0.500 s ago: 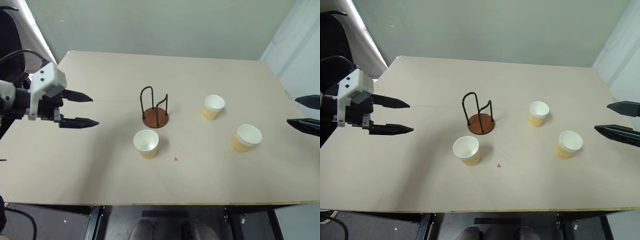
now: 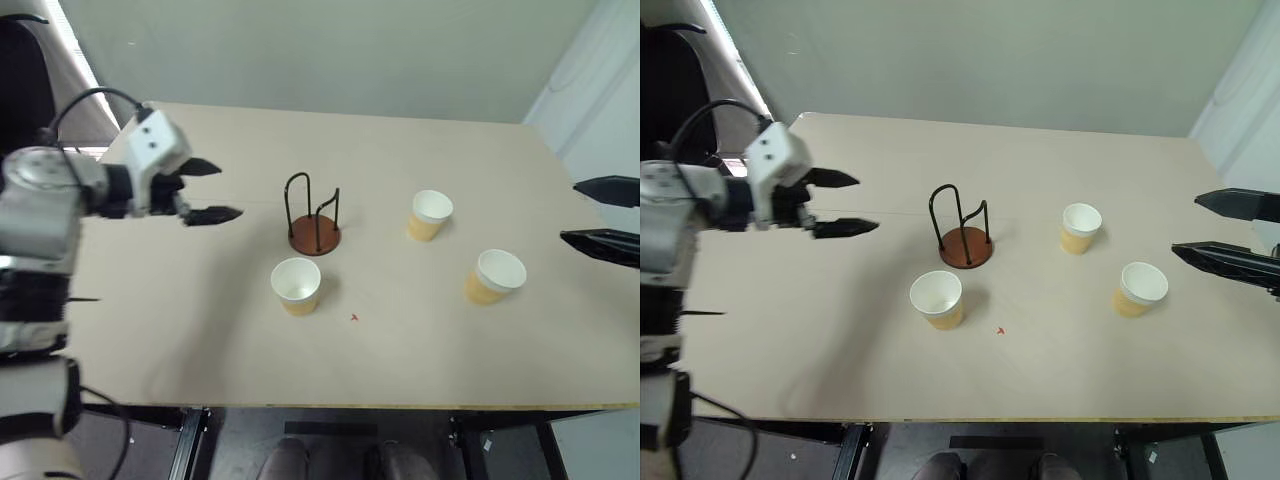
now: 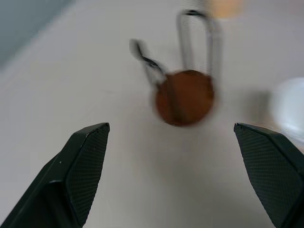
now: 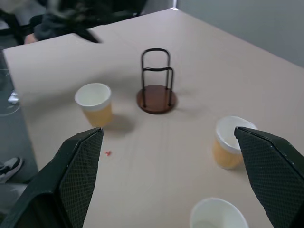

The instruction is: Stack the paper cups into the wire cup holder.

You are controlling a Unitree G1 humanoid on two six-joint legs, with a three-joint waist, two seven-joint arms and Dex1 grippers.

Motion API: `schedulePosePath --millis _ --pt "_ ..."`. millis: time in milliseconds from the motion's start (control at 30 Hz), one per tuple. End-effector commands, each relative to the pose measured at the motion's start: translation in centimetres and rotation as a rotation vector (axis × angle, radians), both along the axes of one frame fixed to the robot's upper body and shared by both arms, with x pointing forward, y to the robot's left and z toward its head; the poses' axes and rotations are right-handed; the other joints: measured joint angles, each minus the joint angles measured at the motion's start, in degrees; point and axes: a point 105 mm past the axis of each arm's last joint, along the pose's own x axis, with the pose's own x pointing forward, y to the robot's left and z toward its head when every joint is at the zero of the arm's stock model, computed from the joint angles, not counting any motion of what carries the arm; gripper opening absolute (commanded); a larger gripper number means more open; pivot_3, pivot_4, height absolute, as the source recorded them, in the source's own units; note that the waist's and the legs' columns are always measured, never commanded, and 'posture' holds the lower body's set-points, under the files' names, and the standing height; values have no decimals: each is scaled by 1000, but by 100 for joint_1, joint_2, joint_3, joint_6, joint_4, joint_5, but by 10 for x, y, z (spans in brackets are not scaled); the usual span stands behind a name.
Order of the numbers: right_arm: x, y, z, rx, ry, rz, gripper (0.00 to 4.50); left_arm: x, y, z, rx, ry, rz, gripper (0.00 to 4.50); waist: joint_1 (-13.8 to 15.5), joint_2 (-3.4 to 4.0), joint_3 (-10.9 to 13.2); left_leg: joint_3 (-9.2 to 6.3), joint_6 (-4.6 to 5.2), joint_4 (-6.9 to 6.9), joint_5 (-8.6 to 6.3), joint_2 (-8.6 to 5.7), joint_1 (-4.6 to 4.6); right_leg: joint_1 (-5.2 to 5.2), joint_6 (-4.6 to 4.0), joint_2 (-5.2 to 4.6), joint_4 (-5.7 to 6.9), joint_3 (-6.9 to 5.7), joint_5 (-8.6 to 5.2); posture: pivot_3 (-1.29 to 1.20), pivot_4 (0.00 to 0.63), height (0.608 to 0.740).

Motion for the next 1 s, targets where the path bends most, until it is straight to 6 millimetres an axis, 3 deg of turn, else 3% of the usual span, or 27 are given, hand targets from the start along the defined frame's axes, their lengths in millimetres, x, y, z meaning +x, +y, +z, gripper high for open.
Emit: schedulePosePath --millis 33,300,500,767,1000 --pt "-4 10 8 -4 -40 31 4500 19 -5 7 -25 -77 59 4492 -6 0 0 12 3 7 -2 -5 -2 3 4 1 -3 0 2 0 150 740" --pt "-21 32 25 17 -79 139 4500 44 -35 -13 -119 -19 50 4492 -4 0 0 66 3 9 -4 -8 -12 0 19 12 -5 7 10 0 150 740" --pt "-28 51 20 18 -54 211 4500 46 -38 -15 -119 2 43 4492 2 0 0 68 3 12 -4 -43 -12 -4 27 23 -16 11 8 0 150 740" --pt "-25 64 10 32 -30 227 4500 46 -76 -32 -173 76 -30 4492 70 0 0 54 21 58 -13 -67 -13 13 62 7 -10 23 12 0 150 740" --pt "-24 65 5 30 -19 209 4500 61 -75 -34 -176 46 89 4492 72 0 0 63 26 64 -16 -73 -12 13 68 7 -10 32 11 0 150 740"
